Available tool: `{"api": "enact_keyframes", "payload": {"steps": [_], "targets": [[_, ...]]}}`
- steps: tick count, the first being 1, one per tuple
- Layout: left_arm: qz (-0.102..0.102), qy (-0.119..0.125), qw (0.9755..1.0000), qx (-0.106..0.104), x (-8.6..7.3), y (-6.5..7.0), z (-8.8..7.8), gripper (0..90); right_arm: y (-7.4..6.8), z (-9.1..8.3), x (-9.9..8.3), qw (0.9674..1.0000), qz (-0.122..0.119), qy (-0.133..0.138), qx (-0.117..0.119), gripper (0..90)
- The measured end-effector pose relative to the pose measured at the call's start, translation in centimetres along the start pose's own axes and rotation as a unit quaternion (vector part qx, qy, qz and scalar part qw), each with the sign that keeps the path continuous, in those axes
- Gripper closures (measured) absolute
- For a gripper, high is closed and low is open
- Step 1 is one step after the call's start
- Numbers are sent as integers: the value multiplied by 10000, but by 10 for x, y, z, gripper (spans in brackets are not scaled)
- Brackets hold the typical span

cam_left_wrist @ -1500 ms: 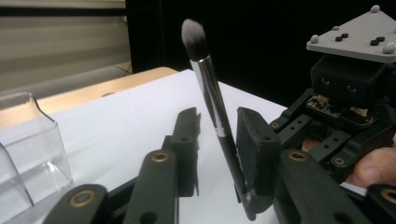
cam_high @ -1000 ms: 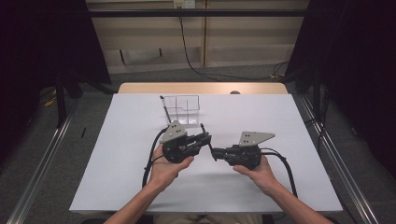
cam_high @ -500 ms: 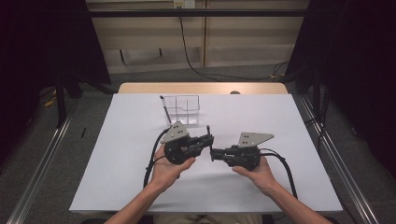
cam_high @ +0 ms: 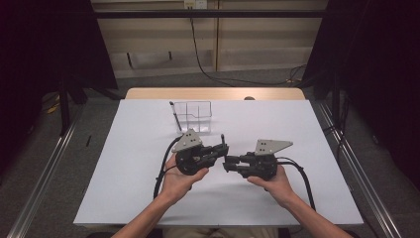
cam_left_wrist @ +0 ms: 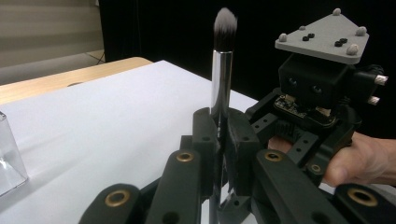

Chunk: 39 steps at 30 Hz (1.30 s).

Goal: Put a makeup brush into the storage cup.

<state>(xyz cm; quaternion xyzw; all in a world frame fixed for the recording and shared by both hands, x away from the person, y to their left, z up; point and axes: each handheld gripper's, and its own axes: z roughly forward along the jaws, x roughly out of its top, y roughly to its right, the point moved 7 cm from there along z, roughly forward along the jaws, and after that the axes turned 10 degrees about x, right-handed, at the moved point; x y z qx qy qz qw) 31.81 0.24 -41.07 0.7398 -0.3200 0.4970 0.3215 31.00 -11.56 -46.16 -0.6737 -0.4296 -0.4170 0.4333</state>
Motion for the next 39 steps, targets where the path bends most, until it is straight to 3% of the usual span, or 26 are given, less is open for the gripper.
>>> {"api": "enact_keyframes", "payload": {"steps": [7,16,23,29,39], "targets": [[-24,34,10000,39,1,-2,-1,841,3,0,0,9999,77,27,-103,448],[-48,43,10000,38,1,-3,1,840,5,0,3,9995,79,164,-243,253],[-90,84,9999,89,3,-7,-1,840,9,-5,6,9986,259,294,-341,96],[-93,94,9998,128,4,-12,-4,840,11,-10,8,9983,243,324,-414,26],[-95,80,9998,183,3,-16,-9,839,13,-18,11,9970,210,369,-643,12]]}}
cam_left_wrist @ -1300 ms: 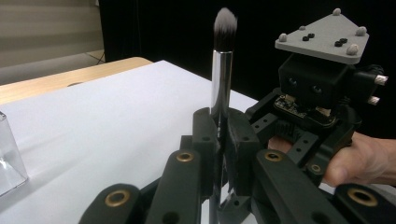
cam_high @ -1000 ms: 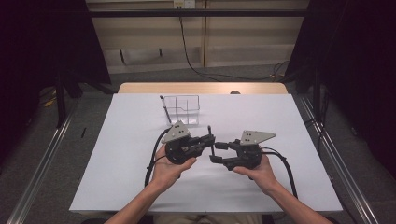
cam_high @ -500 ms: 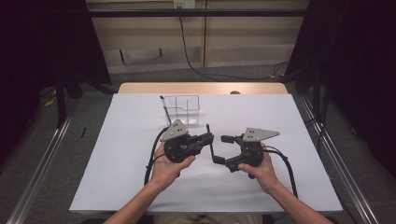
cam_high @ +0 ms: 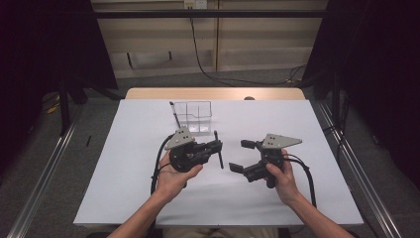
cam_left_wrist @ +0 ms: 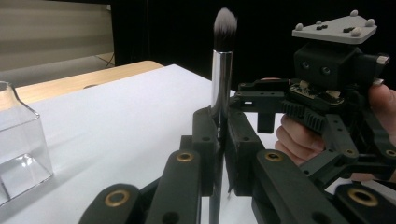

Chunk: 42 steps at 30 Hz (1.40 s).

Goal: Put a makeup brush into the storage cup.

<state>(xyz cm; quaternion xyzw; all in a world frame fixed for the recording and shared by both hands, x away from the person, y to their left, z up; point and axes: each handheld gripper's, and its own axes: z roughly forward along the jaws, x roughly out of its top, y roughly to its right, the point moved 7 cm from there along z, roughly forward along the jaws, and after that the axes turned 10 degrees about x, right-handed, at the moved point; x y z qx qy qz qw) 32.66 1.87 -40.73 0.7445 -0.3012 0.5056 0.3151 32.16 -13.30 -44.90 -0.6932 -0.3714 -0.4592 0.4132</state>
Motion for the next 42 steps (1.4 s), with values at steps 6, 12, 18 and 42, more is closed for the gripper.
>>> {"api": "enact_keyframes", "payload": {"steps": [6,12,18,42], "targets": [[-23,4,10000,75,1,-7,-6,840,3,-7,-1,9992,-118,26,-391,16],[-87,24,9997,228,-1,-17,-16,840,10,-18,-2,9973,-211,-7,-710,14],[-93,20,9995,305,-1,-25,-20,839,13,-29,1,9962,-166,21,-854,12],[-150,100,9978,642,11,-52,-33,839,12,-82,-20,9866,-88,255,-1607,23]]}}
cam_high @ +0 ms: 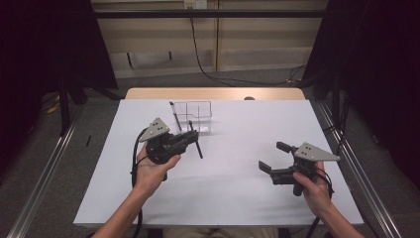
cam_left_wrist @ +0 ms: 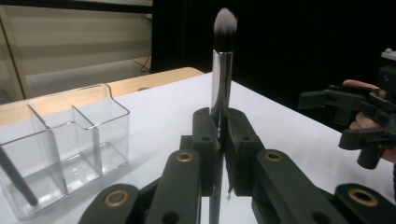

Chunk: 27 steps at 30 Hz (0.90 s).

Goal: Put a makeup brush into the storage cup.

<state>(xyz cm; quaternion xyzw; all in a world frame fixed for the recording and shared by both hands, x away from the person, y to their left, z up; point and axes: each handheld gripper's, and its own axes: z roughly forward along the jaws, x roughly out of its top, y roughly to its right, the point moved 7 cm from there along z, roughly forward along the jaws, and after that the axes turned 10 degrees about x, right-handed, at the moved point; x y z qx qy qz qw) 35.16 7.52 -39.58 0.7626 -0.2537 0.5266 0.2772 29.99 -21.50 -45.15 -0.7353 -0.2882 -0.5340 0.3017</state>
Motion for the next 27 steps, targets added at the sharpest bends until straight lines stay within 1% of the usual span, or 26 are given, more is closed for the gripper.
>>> {"api": "enact_keyframes", "payload": {"steps": [1,2,5,8,9,11,13,15,18,19,20,24,25,27], "targets": [[10,-3,10000,26,1,-2,-1,839,1,-2,-1,10000,13,10,-35,28],[-27,16,10000,37,3,-5,-2,839,2,-5,-3,10000,24,-11,-59,32],[-66,53,9999,77,8,-10,-7,839,4,-12,-3,9999,82,82,-108,33],[-6,76,9999,134,13,-14,-11,839,6,-17,-4,9996,107,144,-196,32],[-31,115,9998,159,15,-16,-11,839,7,-18,-4,9996,113,137,-197,33],[-29,140,9997,202,19,-20,-13,839,7,-20,-6,9995,81,102,-274,37],[-32,174,9995,252,22,-24,-15,839,7,-22,-7,9993,123,168,-305,37],[-27,175,9994,306,24,-29,-17,839,8,-26,-9,9989,120,235,-386,24],[-13,157,9991,385,26,-36,-18,839,9,-31,-12,9987,123,179,-461,21],[-48,186,9991,386,27,-37,-18,839,10,-33,-14,9985,149,156,-500,21],[-39,169,9990,402,28,-39,-18,839,11,-34,-16,9984,105,142,-536,21],[-2,160,9988,471,31,-45,-17,839,11,-38,-19,9984,51,78,-553,19],[-26,182,9987,480,32,-46,-16,839,12,-39,-20,9983,64,92,-576,20],[-37,192,9985,509,34,-49,-16,839,14,-41,-21,9983,134,146,-547,20]]}}
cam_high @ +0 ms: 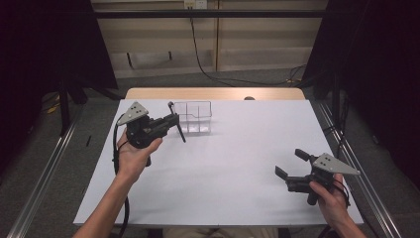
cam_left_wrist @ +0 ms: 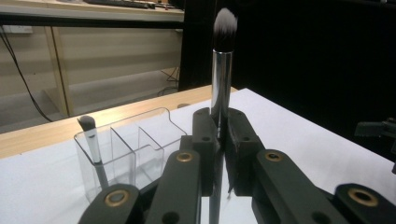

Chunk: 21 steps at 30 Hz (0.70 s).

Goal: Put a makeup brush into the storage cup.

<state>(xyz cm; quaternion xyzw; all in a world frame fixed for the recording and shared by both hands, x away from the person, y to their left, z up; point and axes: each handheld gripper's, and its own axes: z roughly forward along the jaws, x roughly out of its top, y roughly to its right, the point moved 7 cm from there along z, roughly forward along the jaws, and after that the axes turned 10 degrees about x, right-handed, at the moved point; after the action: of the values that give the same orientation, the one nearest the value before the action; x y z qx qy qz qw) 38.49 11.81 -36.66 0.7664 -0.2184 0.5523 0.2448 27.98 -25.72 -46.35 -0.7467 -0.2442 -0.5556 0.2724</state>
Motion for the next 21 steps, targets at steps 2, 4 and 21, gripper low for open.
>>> {"api": "enact_keyframes", "payload": {"steps": [2,4,21], "targets": [[-15,-14,10000,27,1,-3,2,839,3,-1,-1,9999,68,2,-102,29],[-10,-47,10000,66,2,-7,4,839,5,-1,-2,9998,176,5,-137,35],[-75,-60,9993,350,21,-28,27,839,0,0,-4,10000,21,-29,7,43]]}}
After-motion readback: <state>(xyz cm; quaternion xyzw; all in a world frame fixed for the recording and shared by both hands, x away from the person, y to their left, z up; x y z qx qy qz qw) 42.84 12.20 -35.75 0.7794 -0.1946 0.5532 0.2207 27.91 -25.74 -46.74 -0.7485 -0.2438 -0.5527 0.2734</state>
